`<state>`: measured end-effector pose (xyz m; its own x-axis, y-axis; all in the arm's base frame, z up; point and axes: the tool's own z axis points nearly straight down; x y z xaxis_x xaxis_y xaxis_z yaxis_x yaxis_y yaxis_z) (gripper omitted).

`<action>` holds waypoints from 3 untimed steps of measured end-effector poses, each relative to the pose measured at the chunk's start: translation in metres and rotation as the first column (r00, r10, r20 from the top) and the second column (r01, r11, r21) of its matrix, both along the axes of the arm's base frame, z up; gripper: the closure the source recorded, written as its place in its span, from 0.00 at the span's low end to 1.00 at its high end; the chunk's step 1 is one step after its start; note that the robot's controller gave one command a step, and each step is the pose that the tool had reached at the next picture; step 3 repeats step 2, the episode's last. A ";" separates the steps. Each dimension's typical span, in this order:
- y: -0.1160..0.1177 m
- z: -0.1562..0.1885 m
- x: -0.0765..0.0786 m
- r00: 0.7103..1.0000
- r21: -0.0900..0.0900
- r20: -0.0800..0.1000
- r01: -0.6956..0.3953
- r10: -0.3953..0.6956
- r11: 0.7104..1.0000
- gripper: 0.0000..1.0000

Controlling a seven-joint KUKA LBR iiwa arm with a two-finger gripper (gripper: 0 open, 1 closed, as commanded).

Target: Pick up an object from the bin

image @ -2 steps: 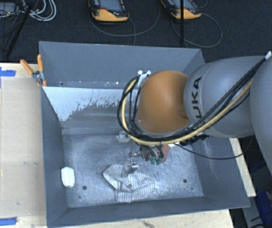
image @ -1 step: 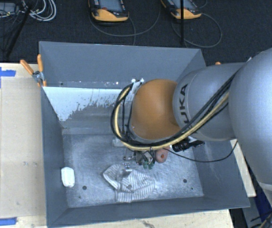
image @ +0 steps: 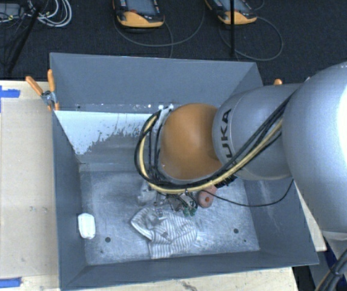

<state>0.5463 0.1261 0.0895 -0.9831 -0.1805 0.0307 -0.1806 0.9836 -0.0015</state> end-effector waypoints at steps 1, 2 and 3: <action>0.000 0.000 0.000 1.000 0.000 0.000 0.000 0.000 1.000 1.00; -0.001 0.002 -0.002 1.000 0.001 0.003 0.000 0.000 1.000 1.00; -0.001 0.002 -0.002 1.000 0.001 0.003 0.000 0.000 1.000 1.00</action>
Offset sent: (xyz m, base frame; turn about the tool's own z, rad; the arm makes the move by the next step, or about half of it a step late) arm -0.0001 -0.0001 0.0326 0.0000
